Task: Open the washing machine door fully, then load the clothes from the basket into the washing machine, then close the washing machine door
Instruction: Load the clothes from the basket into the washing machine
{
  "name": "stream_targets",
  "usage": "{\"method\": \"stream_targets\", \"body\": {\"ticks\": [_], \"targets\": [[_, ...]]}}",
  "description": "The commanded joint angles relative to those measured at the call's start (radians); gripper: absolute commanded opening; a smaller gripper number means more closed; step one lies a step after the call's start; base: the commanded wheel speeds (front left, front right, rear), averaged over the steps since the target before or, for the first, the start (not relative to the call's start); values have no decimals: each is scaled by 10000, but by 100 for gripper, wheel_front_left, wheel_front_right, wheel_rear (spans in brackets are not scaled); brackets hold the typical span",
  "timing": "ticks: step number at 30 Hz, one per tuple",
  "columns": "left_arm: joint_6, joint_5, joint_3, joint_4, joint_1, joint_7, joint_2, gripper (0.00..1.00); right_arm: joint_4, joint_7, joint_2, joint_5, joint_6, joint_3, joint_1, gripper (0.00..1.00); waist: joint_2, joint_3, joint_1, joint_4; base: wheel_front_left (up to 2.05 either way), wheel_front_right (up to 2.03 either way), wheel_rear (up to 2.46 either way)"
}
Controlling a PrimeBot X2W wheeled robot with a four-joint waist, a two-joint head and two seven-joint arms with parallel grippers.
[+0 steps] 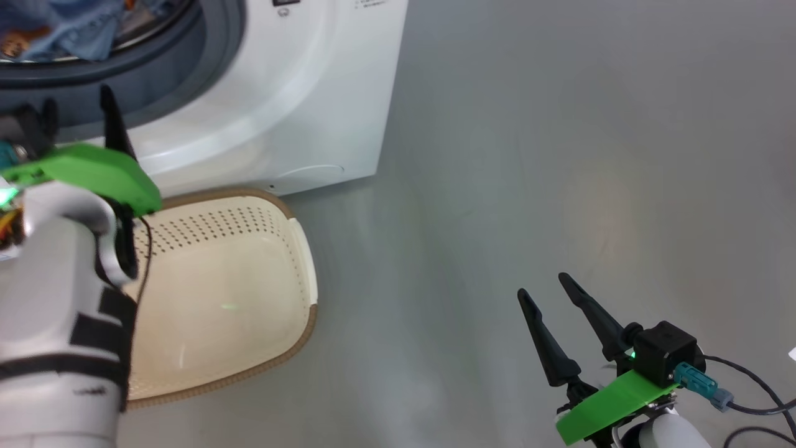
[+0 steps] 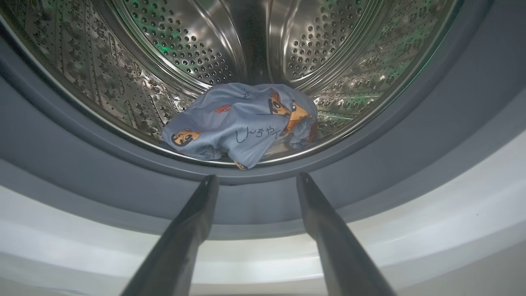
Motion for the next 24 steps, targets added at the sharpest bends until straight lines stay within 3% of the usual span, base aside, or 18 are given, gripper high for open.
{"method": "stream_targets", "body": {"ticks": [1, 11, 24], "targets": [[89, 91, 196, -1, -449, 49, 478, 100, -210, -49, -18, 120, 16, 219, -75, 100, 0, 329, 0, -285, 0, 0, 0], [353, -197, 451, 2750, -2528, 879, 926, 100, -201, -49, -63, 130, 16, 418, -2, 100, 0, 592, 0, -645, 0, 0, 0], [486, -502, 618, 4469, -3826, 474, 1260, 100, -280, -49, -265, 69, 16, 356, 443, 100, 0, 626, 0, -975, 0, 0, 0]]}}
